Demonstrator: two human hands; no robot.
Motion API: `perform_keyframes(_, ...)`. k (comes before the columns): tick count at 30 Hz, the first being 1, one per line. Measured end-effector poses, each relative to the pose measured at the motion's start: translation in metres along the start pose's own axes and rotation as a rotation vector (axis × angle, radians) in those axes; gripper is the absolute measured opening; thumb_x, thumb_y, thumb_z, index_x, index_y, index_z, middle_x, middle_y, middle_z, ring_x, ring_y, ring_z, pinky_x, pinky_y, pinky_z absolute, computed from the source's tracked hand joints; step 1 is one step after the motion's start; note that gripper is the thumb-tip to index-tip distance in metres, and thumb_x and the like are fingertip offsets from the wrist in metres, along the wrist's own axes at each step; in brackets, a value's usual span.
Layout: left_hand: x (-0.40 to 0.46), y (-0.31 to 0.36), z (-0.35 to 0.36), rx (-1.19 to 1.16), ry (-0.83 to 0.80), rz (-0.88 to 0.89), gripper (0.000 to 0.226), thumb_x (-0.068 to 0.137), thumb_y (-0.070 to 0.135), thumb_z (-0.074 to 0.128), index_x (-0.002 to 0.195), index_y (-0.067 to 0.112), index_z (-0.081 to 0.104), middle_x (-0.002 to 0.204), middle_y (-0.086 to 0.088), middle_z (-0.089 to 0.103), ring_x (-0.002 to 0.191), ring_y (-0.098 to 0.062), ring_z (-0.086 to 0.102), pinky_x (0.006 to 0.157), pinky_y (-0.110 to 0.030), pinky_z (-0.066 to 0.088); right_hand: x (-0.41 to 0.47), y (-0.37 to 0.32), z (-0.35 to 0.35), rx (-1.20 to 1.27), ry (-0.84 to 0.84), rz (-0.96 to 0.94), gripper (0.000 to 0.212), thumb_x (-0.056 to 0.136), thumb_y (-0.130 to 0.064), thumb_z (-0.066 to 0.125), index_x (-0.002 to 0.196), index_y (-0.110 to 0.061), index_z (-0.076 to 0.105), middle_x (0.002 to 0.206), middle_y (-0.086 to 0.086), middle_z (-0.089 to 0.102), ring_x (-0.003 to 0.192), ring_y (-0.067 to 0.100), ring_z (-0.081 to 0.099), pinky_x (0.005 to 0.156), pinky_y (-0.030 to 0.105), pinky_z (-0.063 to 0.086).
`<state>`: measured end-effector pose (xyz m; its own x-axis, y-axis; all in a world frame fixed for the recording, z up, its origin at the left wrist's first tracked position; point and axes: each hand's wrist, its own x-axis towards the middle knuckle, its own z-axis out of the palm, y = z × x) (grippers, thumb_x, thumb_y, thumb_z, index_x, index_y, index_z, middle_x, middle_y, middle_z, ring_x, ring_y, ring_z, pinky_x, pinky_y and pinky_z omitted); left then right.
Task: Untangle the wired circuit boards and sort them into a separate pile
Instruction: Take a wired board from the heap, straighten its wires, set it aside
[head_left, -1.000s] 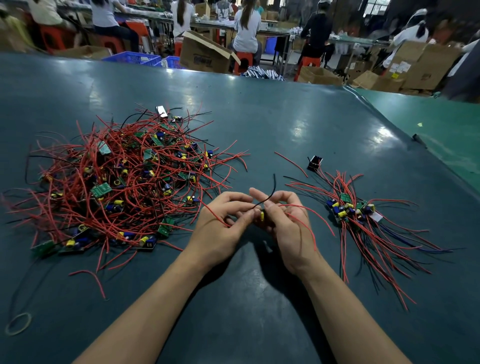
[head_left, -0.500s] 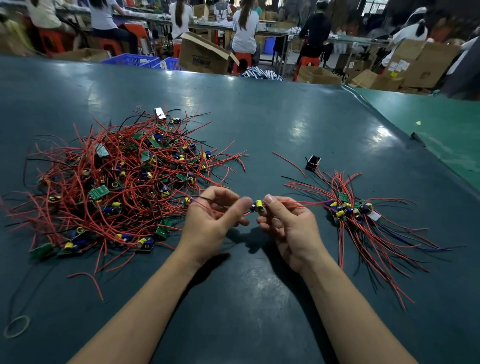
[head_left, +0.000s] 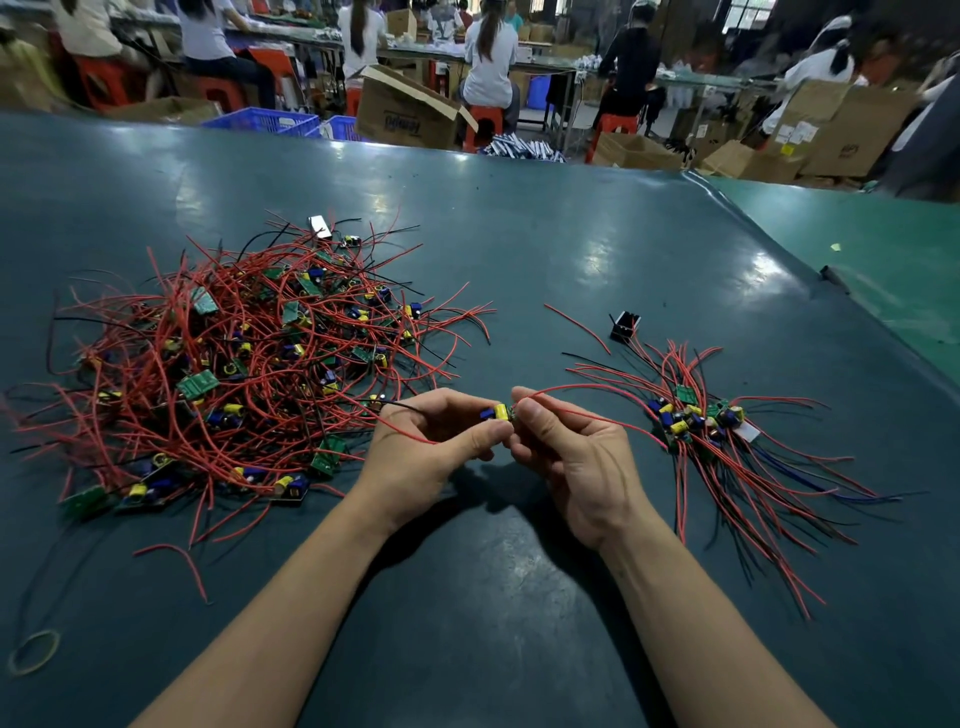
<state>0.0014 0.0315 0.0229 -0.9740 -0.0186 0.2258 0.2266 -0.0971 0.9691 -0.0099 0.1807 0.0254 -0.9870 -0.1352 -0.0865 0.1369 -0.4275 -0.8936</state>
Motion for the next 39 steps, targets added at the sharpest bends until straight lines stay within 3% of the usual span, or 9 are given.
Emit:
perform_keyframes(7, 0.0, -0.002, 0.001, 0.06, 0.014, 0.005, 0.018, 0.071, 0.0, 0.08, 0.087, 0.001, 0.073, 0.071, 0.001, 0.073, 0.063, -0.009, 0.065, 0.063, -0.018, 0.052, 0.002, 0.0, -0.002, -0.201, 0.096, -0.143, 0.017, 0.073, -0.031, 0.073, 0.075, -0.014, 0.078, 0.064, 0.002, 0.066, 0.049, 0.01, 0.055, 0.042, 0.02, 0.044)
perform_keyframes(12, 0.001, -0.002, 0.002, 0.064, 0.049, 0.004, 0.018, 0.072, -0.001, 0.08, 0.089, 0.001, 0.073, 0.074, 0.002, 0.074, 0.067, -0.007, 0.065, 0.066, -0.018, 0.052, 0.007, -0.003, -0.007, -0.1, 0.163, -0.12, 0.03, 0.092, -0.028, 0.063, 0.067, -0.017, 0.076, 0.057, -0.002, 0.056, 0.04, 0.007, 0.042, 0.035, 0.018, 0.034)
perform_keyframes(18, -0.001, 0.0, 0.002, 0.058, 0.009, -0.013, 0.018, 0.071, -0.003, 0.079, 0.088, 0.001, 0.073, 0.074, -0.001, 0.074, 0.066, -0.009, 0.065, 0.065, -0.018, 0.053, 0.009, -0.009, -0.009, 0.038, 0.1, 0.04, 0.03, 0.083, -0.034, 0.067, 0.06, -0.015, 0.07, 0.051, -0.003, 0.047, 0.038, 0.007, 0.037, 0.035, 0.016, 0.029)
perform_keyframes(25, 0.0, -0.001, 0.001, 0.061, 0.048, -0.016, 0.017, 0.073, -0.004, 0.079, 0.088, -0.002, 0.073, 0.071, 0.002, 0.073, 0.065, -0.006, 0.065, 0.064, -0.015, 0.051, 0.01, -0.013, -0.018, 0.121, 0.289, -0.095, 0.03, 0.094, -0.028, 0.06, 0.073, -0.008, 0.067, 0.053, -0.004, 0.049, 0.04, 0.005, 0.036, 0.035, 0.016, 0.029)
perform_keyframes(30, -0.001, -0.001, 0.001, 0.058, 0.003, -0.033, 0.016, 0.071, -0.001, 0.079, 0.086, 0.002, 0.074, 0.074, 0.0, 0.075, 0.066, -0.007, 0.066, 0.064, -0.016, 0.051, 0.012, -0.015, -0.019, 0.262, 0.24, 0.033, 0.037, 0.097, -0.03, 0.054, 0.066, -0.011, 0.052, 0.047, -0.005, 0.036, 0.034, 0.004, 0.028, 0.029, 0.016, 0.021)
perform_keyframes(35, 0.0, -0.001, -0.001, 0.039, 0.065, -0.016, 0.018, 0.07, -0.004, 0.079, 0.087, -0.005, 0.072, 0.077, -0.004, 0.075, 0.07, -0.008, 0.068, 0.067, -0.018, 0.053, 0.014, -0.017, -0.025, 0.209, 0.382, -0.099, 0.031, 0.097, -0.027, 0.056, 0.076, -0.006, 0.065, 0.052, -0.005, 0.049, 0.039, 0.004, 0.035, 0.035, 0.015, 0.026)
perform_keyframes(39, 0.0, 0.0, 0.001, 0.034, 0.045, -0.018, 0.018, 0.071, -0.005, 0.078, 0.088, -0.005, 0.072, 0.076, -0.002, 0.075, 0.07, -0.007, 0.068, 0.067, -0.016, 0.052, 0.014, -0.017, -0.025, 0.268, 0.414, -0.108, 0.039, 0.1, -0.028, 0.052, 0.065, -0.011, 0.054, 0.045, -0.006, 0.039, 0.034, 0.005, 0.03, 0.031, 0.016, 0.022)
